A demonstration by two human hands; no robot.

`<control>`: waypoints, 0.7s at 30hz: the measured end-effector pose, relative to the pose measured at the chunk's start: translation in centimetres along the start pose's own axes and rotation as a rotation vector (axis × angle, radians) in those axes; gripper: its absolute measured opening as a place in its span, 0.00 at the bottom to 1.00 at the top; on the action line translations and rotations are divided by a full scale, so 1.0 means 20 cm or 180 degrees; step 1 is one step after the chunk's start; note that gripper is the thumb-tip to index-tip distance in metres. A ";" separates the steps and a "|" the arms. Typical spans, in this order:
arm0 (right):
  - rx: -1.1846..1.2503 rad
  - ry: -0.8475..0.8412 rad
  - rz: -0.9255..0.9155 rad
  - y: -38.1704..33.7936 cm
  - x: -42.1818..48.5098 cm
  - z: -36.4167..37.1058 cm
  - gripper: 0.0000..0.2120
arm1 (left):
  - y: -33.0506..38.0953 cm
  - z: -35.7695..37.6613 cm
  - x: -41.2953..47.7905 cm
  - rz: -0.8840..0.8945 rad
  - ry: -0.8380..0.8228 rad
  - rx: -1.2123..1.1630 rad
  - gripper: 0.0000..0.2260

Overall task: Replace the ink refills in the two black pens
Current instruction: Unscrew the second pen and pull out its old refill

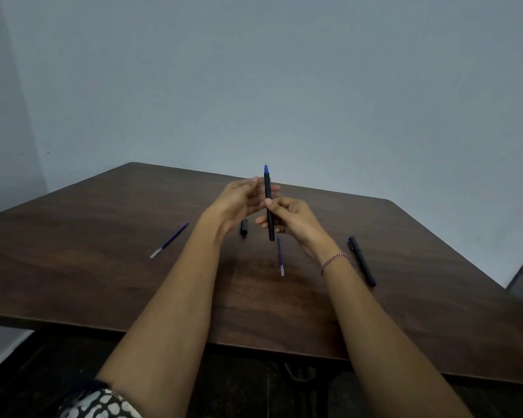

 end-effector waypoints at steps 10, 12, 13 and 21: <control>0.0134 -0.0117 0.0134 0.01 0.00 0.02 0.08 | 0.04 0.05 -0.01 0.0257 -0.0464 -0.0367 0.11; 0.0080 -0.0126 0.0182 0.02 0.00 0.02 0.09 | 0.03 0.02 0.00 0.0296 -0.0301 -0.0347 0.09; 0.0049 -0.0132 0.0208 0.02 0.00 0.02 0.09 | 0.03 0.01 0.00 0.0286 -0.0221 -0.0374 0.08; -0.0237 0.0180 0.0166 0.03 0.01 -0.02 0.09 | 0.03 -0.01 -0.02 0.0492 0.0360 -0.0341 0.07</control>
Point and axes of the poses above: each hand's wrist, its own x-axis towards the middle knuckle, its own z-axis out of the palm, y = z × x, the point moved 7 cm from there along x, towards the middle knuckle, and after that the axes turned 4 degrees about -y, right-handed, at the moved point
